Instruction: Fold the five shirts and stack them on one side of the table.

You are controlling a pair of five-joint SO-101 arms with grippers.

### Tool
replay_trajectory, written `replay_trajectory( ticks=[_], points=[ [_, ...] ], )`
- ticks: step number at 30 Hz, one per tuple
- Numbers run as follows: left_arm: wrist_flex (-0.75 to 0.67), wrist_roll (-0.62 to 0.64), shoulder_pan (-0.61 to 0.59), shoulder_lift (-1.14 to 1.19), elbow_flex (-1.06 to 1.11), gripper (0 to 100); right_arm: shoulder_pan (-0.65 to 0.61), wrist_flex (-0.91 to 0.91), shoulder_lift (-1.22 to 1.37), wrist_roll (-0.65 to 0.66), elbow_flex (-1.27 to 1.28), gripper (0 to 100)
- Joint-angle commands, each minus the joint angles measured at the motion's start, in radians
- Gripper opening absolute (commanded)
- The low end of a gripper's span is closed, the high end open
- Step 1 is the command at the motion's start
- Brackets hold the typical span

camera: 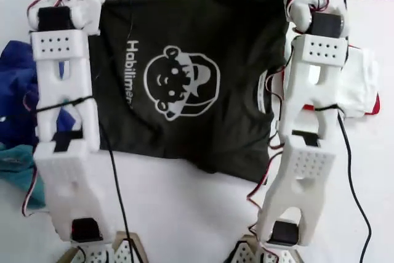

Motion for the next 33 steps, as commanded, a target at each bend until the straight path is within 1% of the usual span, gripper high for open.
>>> replay_trajectory(
  ticks=[1, 5, 8, 14, 18, 25, 26, 30, 33],
  points=[
    [0.014, 0.008, -0.011, 0.025, -0.171, 2, 0.012, -0.061, 0.036, -0.002, -0.126, 1.9],
    [0.064, 0.008, -0.009, 0.057, -0.285, 2, 0.005, -0.012, 0.047, -0.002, -0.198, 1.9],
    [0.097, 0.008, -0.008, 0.100, -0.285, 2, 0.001, 0.039, 0.076, -0.002, -0.193, 1.9],
    [0.192, 0.006, -0.011, 0.272, -0.289, 2, -0.004, 0.189, 0.191, -0.003, -0.189, 1.9],
    [0.212, 0.006, -0.012, 0.356, -0.294, 2, -0.004, 0.272, 0.260, -0.003, -0.192, 1.9],
    [0.273, 0.006, -0.012, 0.388, -0.295, 2, -0.004, 0.415, 0.302, -0.002, -0.193, 1.9],
    [0.287, 0.002, -0.012, 0.387, -0.295, 2, -0.004, 0.440, 0.302, -0.002, -0.193, 1.9],
    [0.373, -0.089, -0.014, 0.399, -0.285, 2, -0.004, 0.553, 0.308, -0.002, -0.189, 2.0],
    [0.446, -0.106, -0.014, 0.396, -0.294, 2, -0.004, 0.633, 0.298, -0.002, -0.196, 2.0]
  ],
)
